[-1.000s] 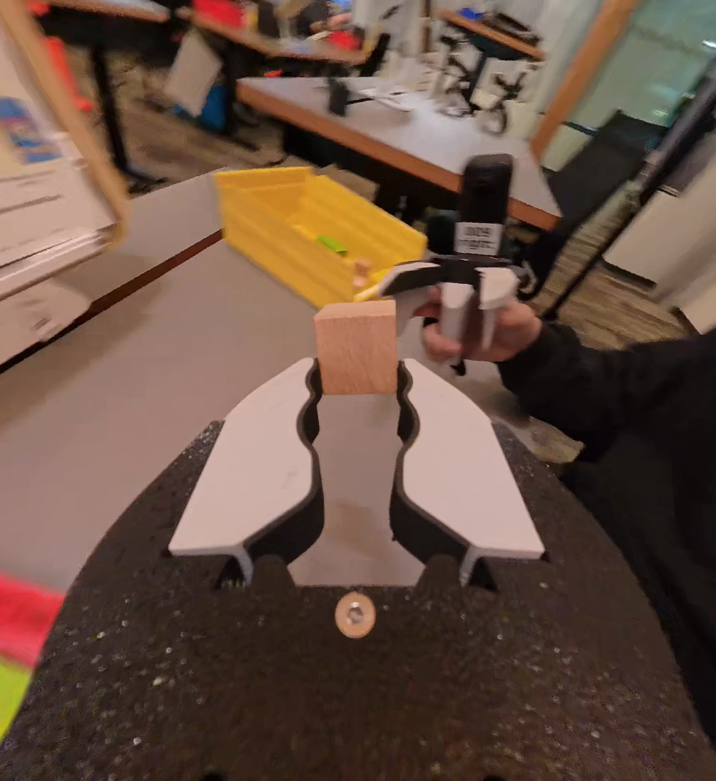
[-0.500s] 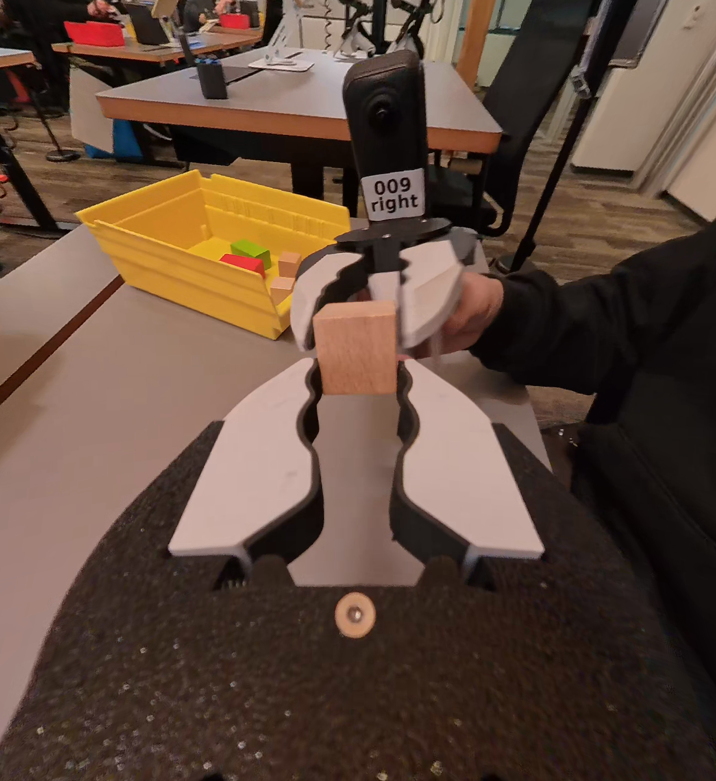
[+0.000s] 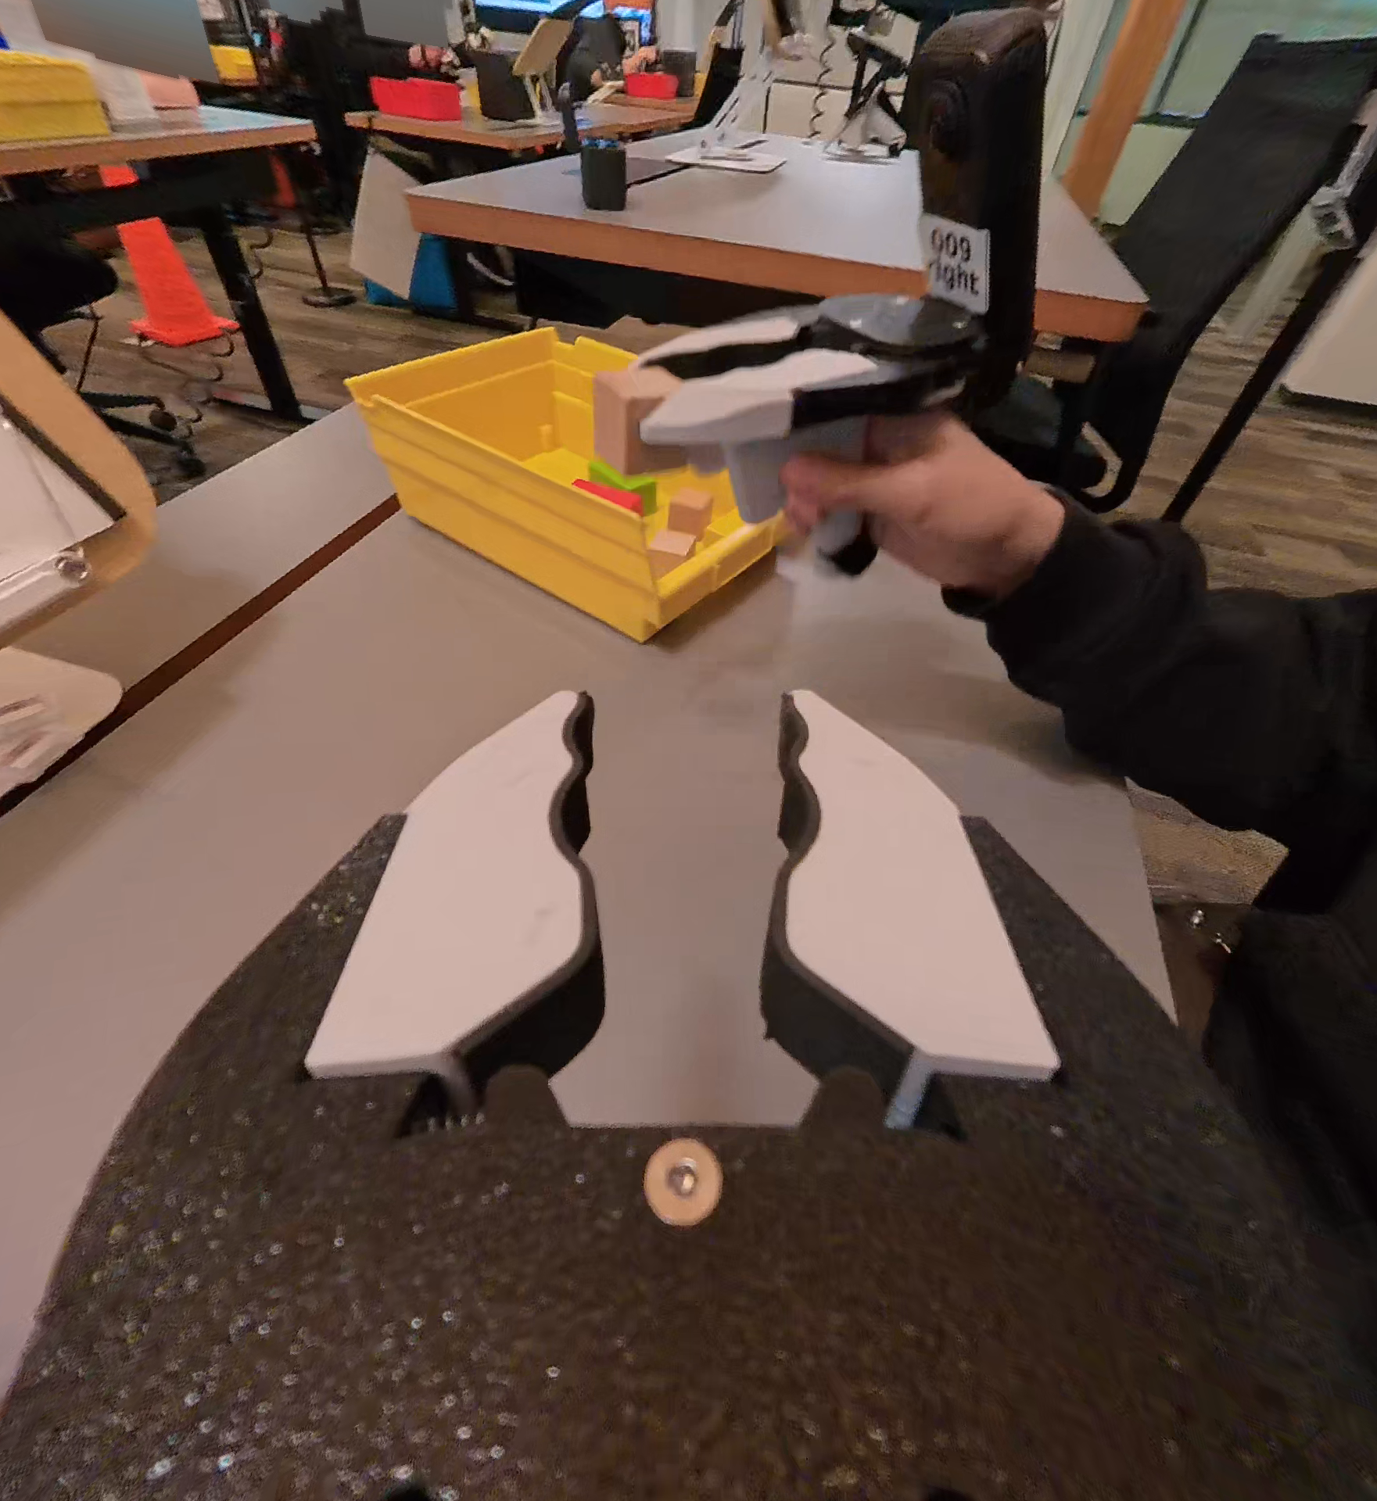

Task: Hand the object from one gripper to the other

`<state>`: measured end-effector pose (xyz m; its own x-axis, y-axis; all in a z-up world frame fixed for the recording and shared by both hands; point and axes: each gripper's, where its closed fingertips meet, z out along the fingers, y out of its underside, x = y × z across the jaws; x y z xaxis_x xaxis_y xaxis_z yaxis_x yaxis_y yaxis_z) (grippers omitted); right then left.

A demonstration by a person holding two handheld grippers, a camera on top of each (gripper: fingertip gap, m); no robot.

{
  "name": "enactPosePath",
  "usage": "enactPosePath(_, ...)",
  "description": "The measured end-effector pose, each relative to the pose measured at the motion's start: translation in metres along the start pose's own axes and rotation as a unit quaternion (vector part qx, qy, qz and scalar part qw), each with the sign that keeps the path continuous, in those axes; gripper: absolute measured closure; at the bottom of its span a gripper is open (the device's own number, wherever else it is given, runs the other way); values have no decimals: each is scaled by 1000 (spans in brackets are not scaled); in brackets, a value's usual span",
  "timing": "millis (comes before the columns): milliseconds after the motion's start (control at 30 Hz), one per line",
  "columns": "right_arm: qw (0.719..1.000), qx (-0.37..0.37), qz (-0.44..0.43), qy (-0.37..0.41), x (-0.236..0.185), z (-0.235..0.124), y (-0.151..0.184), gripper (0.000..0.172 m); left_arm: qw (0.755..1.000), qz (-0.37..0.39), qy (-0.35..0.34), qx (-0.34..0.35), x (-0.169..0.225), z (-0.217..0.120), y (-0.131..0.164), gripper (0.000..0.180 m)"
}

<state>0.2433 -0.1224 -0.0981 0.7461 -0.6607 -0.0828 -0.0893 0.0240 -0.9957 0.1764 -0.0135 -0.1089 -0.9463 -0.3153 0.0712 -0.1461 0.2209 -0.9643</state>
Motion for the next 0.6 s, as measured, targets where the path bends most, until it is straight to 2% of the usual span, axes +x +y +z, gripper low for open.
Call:
enactPosePath(67,986,-54,-57,149,71,-31,15,138,1000,-8,-12,-14,-5,-5,6,138)
enactPosePath(167,947,-145,-79,277,144,-74,51,138,999,-22,-19,-27,-8,-9,14,138)
enactPosePath(267,928,-196,-62,310,171,-87,85,138,999,-36,-19,-28,-10,-11,20,140)
enactPosePath(333,924,-213,-64,311,175,-85,97,138,999,-44,-18,-25,-11,-12,21,142)
enactPosePath(600,925,-224,-83,297,168,-74,102,137,998,-61,-26,-22,-17,-19,25,143)
